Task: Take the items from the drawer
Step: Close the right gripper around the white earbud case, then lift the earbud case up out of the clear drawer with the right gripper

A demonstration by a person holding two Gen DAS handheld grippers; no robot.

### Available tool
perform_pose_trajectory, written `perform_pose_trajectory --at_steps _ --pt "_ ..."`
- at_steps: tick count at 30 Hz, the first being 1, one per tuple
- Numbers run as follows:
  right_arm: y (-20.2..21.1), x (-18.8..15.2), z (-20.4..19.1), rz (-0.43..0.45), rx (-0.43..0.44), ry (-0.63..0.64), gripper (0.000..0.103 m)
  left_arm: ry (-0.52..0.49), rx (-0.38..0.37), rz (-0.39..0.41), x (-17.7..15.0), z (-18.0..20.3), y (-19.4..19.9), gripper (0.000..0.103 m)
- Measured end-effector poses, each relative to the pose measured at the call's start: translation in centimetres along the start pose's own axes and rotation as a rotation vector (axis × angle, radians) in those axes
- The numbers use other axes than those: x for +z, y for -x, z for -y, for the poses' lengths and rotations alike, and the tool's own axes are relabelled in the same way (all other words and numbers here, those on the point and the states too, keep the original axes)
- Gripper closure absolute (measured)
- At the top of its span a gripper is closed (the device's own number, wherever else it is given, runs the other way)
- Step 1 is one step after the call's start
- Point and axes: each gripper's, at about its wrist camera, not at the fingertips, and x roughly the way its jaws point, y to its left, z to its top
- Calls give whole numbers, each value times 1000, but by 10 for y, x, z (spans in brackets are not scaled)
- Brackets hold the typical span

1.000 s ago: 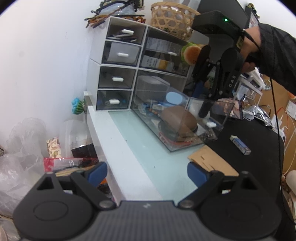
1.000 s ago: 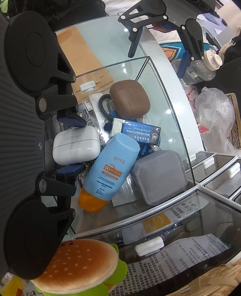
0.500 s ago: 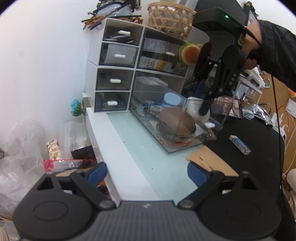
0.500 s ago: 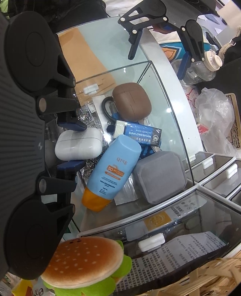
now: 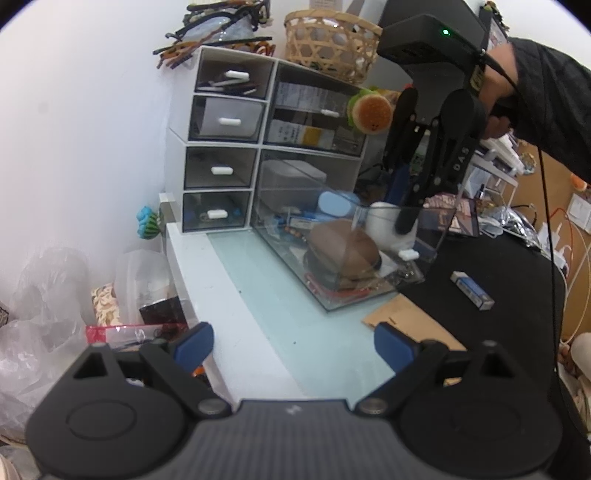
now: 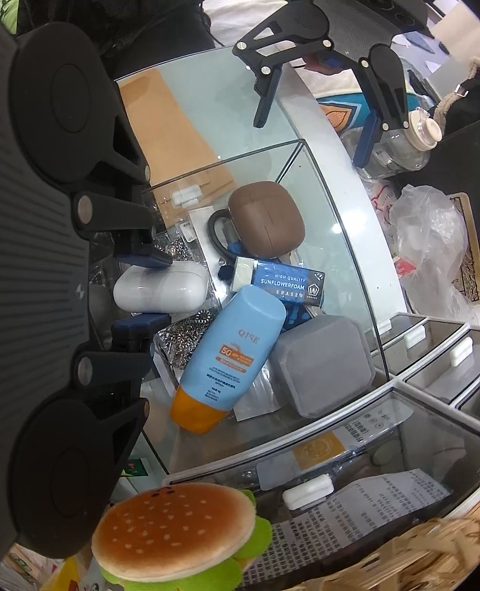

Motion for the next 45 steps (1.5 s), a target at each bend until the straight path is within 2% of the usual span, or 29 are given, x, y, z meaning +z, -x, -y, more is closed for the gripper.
perform_pose_trajectory --at_steps 5,17,34,45 --pt "-6 -1 0 -7 64 -8 77 -7 1 3 1 3 1 8" --pt "-12 2 -4 -19 51 10 77 -3 10 4 2 4 4 8" --pt "56 -16 -23 65 -58 18 77 -41 21 31 15 29 22 7" --pt "79 -54 -43 94 -60 3 77 -57 11 45 29 52 29 7"
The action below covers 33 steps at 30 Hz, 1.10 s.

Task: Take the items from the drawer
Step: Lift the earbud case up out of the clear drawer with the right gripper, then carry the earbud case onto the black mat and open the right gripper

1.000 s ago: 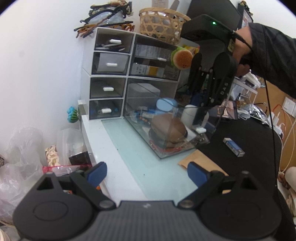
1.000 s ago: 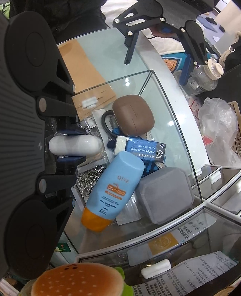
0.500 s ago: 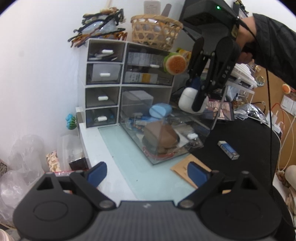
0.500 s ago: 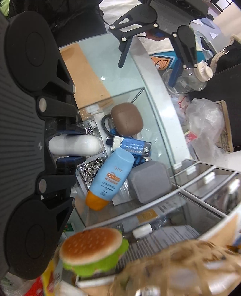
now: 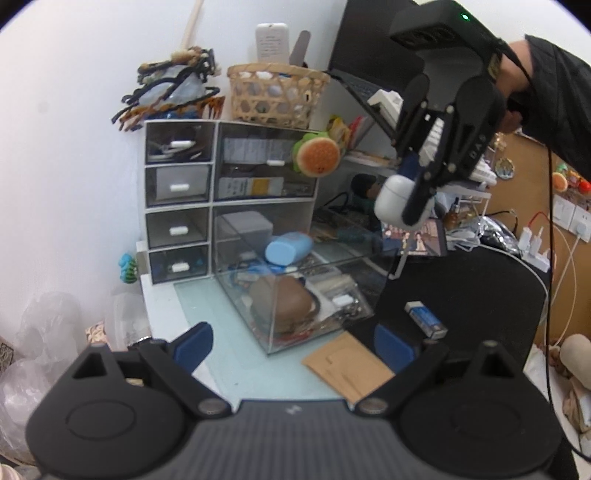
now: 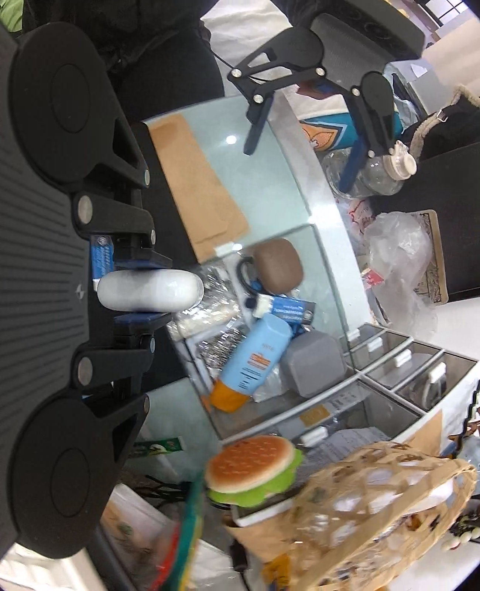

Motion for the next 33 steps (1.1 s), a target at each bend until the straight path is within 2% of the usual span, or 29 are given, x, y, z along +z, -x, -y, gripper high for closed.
perform_pose_trajectory --at_steps 22,29,33 --pt "-21 -65 -23 28 39 -38 77 -82 5 -22 10 45 -2 7" --pt "-49 -72 -29 48 83 -44 77 -82 -8 -23 11 53 -7 7" --pt "-56 -71 -30 90 113 -55 77 -74 -19 -24 13 54 -9 7"
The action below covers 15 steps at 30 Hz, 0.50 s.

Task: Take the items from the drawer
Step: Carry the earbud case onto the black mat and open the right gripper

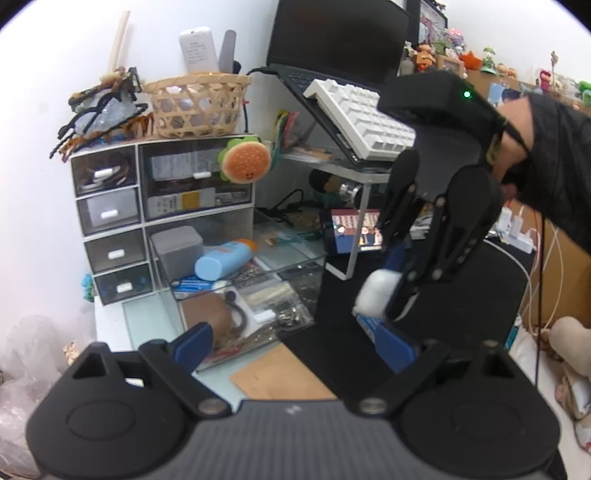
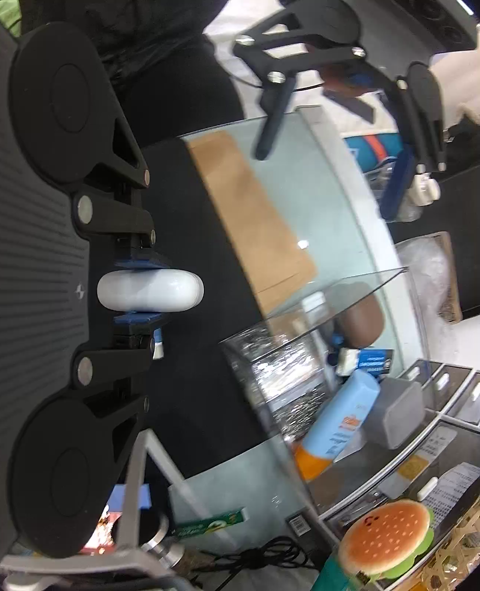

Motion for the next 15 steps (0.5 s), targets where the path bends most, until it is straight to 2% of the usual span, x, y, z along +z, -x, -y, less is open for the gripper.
perform_pose_trajectory --at_steps 15 --pt "-31 14 -5 19 109 -11 77 -13 1 -20 -3 4 -2 7"
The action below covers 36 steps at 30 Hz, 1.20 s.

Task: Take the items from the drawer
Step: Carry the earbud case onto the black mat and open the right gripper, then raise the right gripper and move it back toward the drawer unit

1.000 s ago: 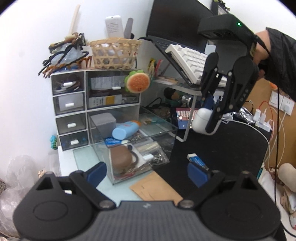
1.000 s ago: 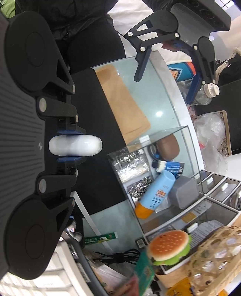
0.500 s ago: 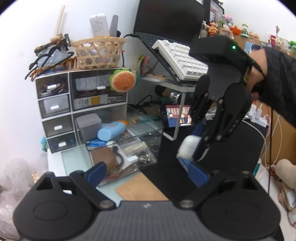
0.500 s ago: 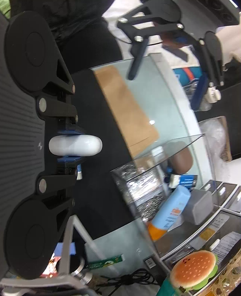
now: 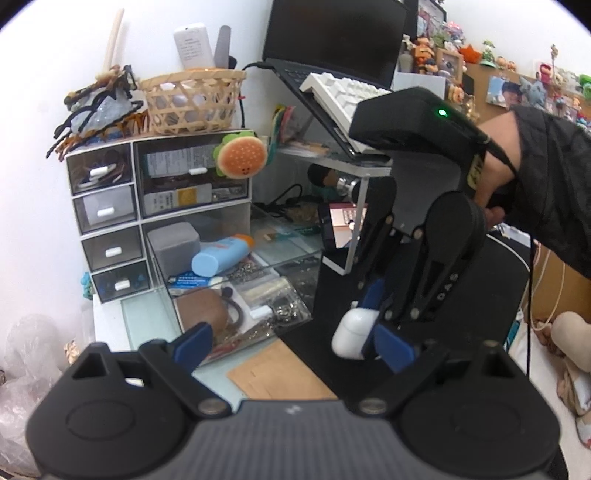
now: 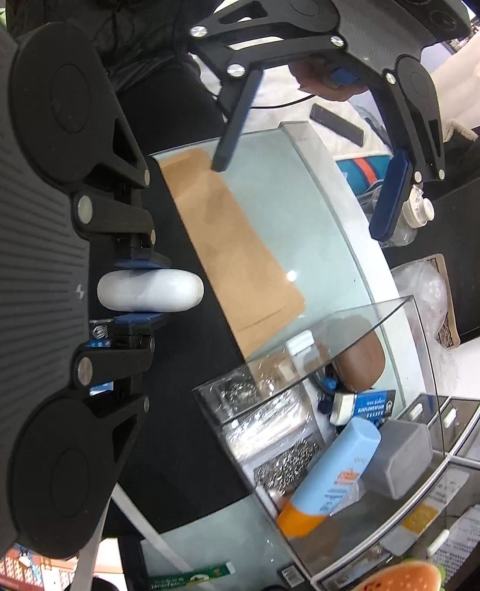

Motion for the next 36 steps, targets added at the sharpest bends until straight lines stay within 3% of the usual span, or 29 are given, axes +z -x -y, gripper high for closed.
perform_pose_trajectory --at_steps 14,19,36 --pt "-3 -9 13 28 -41 -70 72 -16 0 -16 -1 4 -1 7" --pt "5 -10 14 38 -68 -71 62 -18 7 -24 -1 5 -2 7" --pt "44 -36 19 125 -123 -73 62 -21 31 -41 0 11 -1 7"
